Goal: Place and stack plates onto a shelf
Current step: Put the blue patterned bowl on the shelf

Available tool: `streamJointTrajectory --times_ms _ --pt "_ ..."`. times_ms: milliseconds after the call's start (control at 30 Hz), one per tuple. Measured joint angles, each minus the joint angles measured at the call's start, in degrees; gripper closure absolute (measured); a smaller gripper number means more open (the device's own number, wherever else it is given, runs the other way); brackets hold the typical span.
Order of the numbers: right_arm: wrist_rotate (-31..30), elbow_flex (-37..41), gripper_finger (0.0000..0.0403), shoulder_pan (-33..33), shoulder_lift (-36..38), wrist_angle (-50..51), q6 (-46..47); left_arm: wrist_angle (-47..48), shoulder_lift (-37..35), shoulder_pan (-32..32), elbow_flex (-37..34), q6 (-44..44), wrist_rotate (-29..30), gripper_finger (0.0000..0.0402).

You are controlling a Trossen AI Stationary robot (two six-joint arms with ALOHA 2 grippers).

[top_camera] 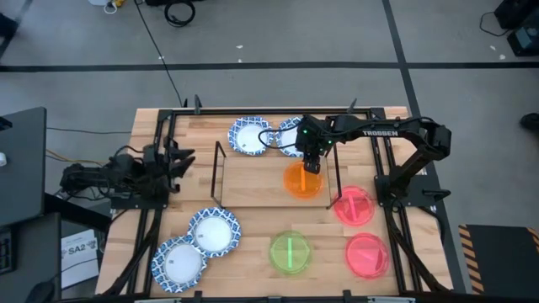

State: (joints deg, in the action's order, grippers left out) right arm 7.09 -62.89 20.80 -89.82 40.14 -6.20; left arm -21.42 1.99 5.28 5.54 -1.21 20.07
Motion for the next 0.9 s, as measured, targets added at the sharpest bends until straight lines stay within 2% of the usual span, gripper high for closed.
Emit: streamJointTrajectory --times_ms 567,800,900 --pt "0.02 0.00 0.0235 0.00 0.00 -0.68 0.00 8.93 20.26 0.00 21.05 -1.12 14.10 0.0281" --pt "0.02 0.00 0.0235 0.00 0.00 -0.82 0.00 21.02 28.27 -0.64 32.50 -1.10 21.21 0.0223" --pt "0.02 0.00 0.0235 0.00 0.00 -1.29 0.00 25.99 31.10 -2.82 37.76 -1.49 21.69 0.0199"
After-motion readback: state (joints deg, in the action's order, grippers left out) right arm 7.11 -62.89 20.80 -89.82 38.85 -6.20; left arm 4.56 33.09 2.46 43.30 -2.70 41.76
